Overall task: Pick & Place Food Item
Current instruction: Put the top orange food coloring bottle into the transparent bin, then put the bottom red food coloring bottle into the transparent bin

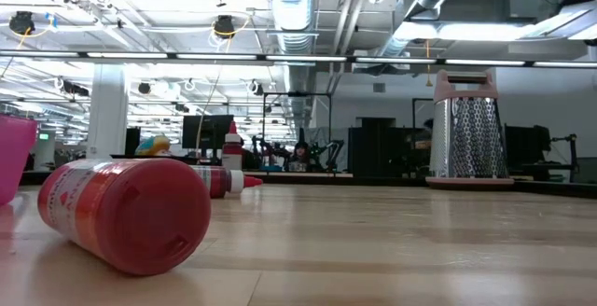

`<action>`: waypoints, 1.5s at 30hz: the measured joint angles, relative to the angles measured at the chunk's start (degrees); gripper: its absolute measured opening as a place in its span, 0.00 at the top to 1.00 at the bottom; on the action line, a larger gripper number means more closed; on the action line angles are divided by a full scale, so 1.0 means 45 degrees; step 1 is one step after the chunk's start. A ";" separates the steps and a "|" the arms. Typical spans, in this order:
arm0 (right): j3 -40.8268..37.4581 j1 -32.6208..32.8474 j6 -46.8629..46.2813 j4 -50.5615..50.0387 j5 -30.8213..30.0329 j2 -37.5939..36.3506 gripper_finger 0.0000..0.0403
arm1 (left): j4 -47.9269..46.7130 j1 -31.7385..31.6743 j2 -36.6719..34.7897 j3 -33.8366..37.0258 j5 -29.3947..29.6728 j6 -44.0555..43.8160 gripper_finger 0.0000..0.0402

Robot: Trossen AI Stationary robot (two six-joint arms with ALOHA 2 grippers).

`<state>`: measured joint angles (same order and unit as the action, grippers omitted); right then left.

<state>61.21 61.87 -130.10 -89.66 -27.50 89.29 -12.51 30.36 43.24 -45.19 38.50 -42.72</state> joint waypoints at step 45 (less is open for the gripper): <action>0.4008 -0.2654 0.8937 1.0482 -0.4247 -0.0265 0.57 | 0.0542 -0.0577 -0.0005 0.0000 -0.2264 0.1834 0.47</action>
<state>79.24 49.93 -89.89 -42.49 -46.61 88.10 -10.07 27.77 43.22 -45.19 28.31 -34.47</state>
